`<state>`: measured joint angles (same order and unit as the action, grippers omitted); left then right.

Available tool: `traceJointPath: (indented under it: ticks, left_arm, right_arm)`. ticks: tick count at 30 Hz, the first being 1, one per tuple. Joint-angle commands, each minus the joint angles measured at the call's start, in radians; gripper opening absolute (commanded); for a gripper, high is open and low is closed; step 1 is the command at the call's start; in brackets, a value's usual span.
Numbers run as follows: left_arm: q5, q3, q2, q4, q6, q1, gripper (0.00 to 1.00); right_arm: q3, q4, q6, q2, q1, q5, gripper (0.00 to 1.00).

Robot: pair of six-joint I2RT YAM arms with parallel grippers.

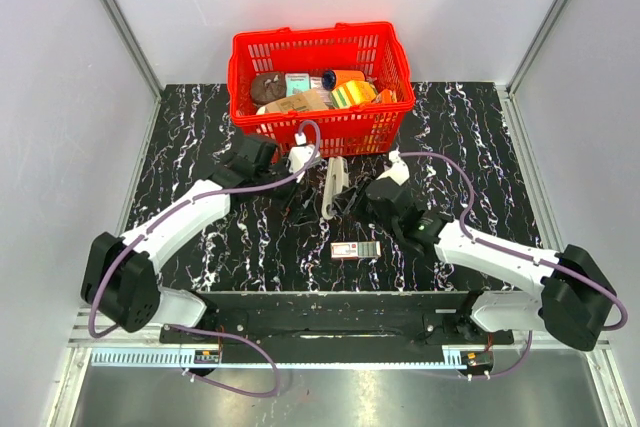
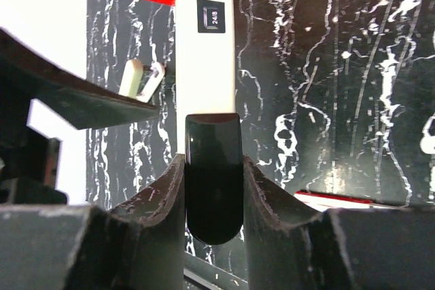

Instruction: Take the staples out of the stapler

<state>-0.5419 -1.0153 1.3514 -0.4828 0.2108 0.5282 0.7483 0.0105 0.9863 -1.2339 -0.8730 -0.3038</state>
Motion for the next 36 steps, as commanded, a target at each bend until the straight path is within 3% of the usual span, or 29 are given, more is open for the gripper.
traceJointPath:
  ticks: [1,8,18,22,25,30,36]
  left_arm:
    - [-0.104,-0.023,0.038,0.047,0.019,0.006,0.99]
    - [-0.168,-0.046,0.109,0.053,0.027,0.004,0.99]
    - [-0.153,-0.057,0.135,0.075,0.048,0.003,0.94]
    - [-0.138,-0.042,0.124,0.087,0.062,0.001,0.84]
    - [-0.118,-0.026,0.115,0.093,0.085,-0.002,0.70]
    - [-0.095,-0.011,0.107,0.107,0.104,-0.005,0.61]
    - [-0.066,-0.002,0.094,0.099,0.136,-0.007,0.38]
  right_arm:
    - [0.048,-0.188,0.044,0.008,-0.038,-0.069,0.00]
    - [0.017,-0.259,0.057,-0.001,-0.049,-0.055,0.00]
    - [0.017,-0.330,0.078,-0.065,-0.083,-0.029,0.00]
    - [0.010,-0.327,0.083,-0.059,-0.084,-0.026,0.00]
    - [-0.001,-0.325,0.084,-0.050,-0.084,-0.023,0.00]
    - [-0.020,-0.331,0.075,-0.067,-0.084,-0.017,0.00]
    - [-0.036,-0.317,0.046,-0.082,-0.083,-0.021,0.00]
